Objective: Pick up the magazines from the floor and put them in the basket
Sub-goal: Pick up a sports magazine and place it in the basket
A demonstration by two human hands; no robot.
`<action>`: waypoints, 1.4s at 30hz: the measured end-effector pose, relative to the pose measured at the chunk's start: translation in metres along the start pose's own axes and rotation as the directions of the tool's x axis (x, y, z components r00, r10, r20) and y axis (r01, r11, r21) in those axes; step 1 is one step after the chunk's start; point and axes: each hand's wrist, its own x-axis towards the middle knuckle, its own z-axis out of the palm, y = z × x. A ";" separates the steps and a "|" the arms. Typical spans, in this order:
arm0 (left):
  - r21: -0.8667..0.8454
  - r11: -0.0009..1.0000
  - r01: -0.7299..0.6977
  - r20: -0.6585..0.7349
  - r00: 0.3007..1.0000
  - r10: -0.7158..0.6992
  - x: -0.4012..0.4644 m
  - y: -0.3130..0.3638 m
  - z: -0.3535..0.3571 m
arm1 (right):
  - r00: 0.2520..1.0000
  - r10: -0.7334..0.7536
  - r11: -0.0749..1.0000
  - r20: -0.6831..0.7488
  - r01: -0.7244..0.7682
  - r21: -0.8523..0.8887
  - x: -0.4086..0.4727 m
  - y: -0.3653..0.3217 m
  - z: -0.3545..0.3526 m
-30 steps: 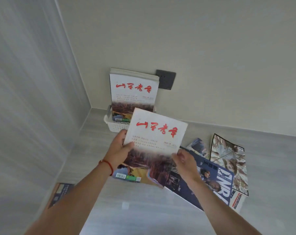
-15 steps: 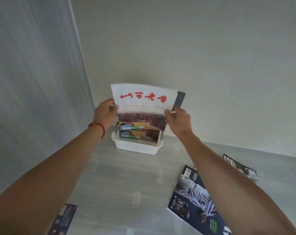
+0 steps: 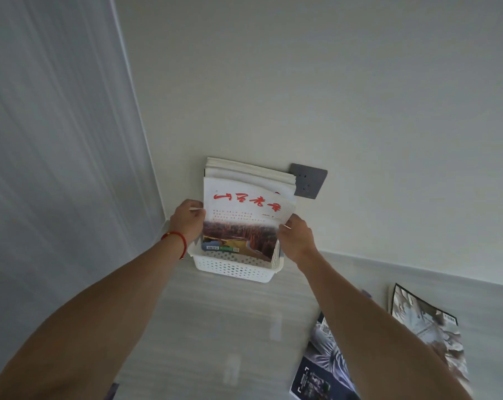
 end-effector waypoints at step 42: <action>0.684 0.270 -0.678 0.704 0.710 -0.001 -0.296 -0.065 0.274 | 0.870 -0.018 0.580 0.493 0.411 -0.703 -0.219 0.308 -0.163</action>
